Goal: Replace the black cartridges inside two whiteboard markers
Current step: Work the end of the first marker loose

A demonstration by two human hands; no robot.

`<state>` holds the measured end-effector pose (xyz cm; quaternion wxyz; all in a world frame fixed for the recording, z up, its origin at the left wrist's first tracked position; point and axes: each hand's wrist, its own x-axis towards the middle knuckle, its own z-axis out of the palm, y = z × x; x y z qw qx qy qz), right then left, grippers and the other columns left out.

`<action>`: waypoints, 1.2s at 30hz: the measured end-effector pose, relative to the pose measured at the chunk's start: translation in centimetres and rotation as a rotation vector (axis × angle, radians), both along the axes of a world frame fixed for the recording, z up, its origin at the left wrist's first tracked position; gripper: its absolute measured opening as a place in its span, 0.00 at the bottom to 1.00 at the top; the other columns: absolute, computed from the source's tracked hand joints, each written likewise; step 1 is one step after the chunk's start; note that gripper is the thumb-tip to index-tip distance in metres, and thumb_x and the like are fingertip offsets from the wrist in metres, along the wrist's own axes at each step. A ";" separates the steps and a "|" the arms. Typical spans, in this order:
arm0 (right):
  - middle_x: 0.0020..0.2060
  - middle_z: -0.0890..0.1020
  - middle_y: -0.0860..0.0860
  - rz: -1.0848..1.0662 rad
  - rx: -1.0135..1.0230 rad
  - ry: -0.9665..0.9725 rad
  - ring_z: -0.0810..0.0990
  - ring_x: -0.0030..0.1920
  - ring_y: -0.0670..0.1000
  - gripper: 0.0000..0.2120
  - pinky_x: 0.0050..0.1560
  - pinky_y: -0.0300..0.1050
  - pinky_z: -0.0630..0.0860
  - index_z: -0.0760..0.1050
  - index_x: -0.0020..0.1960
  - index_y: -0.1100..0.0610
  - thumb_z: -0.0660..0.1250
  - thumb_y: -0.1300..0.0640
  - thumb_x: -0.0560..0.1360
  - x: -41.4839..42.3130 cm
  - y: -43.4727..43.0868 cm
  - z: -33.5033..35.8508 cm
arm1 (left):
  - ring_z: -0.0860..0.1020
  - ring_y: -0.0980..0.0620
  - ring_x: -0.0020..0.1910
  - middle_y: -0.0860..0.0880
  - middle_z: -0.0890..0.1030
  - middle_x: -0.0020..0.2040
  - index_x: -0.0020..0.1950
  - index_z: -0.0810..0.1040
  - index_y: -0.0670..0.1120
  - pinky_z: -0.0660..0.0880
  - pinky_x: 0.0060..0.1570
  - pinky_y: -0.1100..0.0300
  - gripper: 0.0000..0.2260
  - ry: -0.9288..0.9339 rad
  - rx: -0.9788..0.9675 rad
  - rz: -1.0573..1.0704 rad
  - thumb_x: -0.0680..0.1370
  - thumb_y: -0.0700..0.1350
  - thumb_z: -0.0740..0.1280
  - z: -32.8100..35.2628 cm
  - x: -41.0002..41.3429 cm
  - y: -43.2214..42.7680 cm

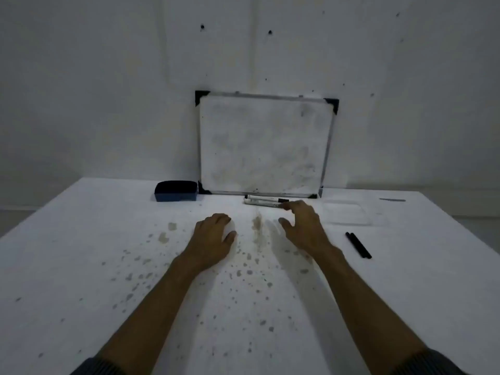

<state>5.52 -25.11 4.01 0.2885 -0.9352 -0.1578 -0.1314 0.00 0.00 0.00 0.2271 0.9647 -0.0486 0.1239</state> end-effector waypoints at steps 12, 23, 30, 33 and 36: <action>0.52 0.81 0.57 -0.086 -0.228 -0.231 0.77 0.53 0.61 0.13 0.55 0.54 0.71 0.82 0.58 0.56 0.71 0.51 0.77 7.6 3.9 -3.0 | 0.73 0.44 0.72 0.43 0.76 0.73 0.72 0.76 0.41 0.62 0.74 0.47 0.19 -0.143 0.034 -0.026 0.83 0.48 0.66 -1.7 1.3 0.4; 0.54 0.85 0.50 0.105 0.181 0.140 0.81 0.51 0.50 0.15 0.49 0.43 0.76 0.80 0.63 0.54 0.63 0.47 0.83 -1.3 4.0 0.8 | 0.78 0.55 0.62 0.52 0.80 0.67 0.73 0.73 0.53 0.78 0.55 0.62 0.17 0.010 -0.700 0.113 0.86 0.57 0.58 2.7 -1.9 -1.4; 0.49 0.84 0.42 0.317 0.420 0.331 0.84 0.48 0.41 0.13 0.51 0.39 0.81 0.77 0.64 0.49 0.64 0.47 0.82 -10.1 5.6 0.3 | 0.85 0.56 0.53 0.56 0.87 0.52 0.59 0.82 0.54 0.81 0.50 0.62 0.14 -0.007 -0.907 -0.083 0.87 0.55 0.57 3.5 -5.2 -3.7; 0.49 0.87 0.43 0.338 0.385 0.271 0.85 0.47 0.39 0.15 0.51 0.38 0.80 0.82 0.61 0.50 0.64 0.43 0.82 -10.2 5.4 0.5 | 0.85 0.49 0.52 0.52 0.86 0.47 0.56 0.81 0.46 0.82 0.54 0.56 0.16 0.018 -0.971 -0.113 0.87 0.54 0.58 3.1 -5.6 -3.8; 0.37 0.86 0.43 0.152 0.434 0.166 0.84 0.38 0.41 0.20 0.42 0.36 0.75 0.84 0.43 0.48 0.61 0.38 0.81 -9.3 4.7 0.0 | 0.86 0.51 0.48 0.53 0.86 0.44 0.56 0.80 0.50 0.83 0.53 0.54 0.14 0.004 -0.969 -0.123 0.87 0.55 0.57 2.6 -5.9 -3.7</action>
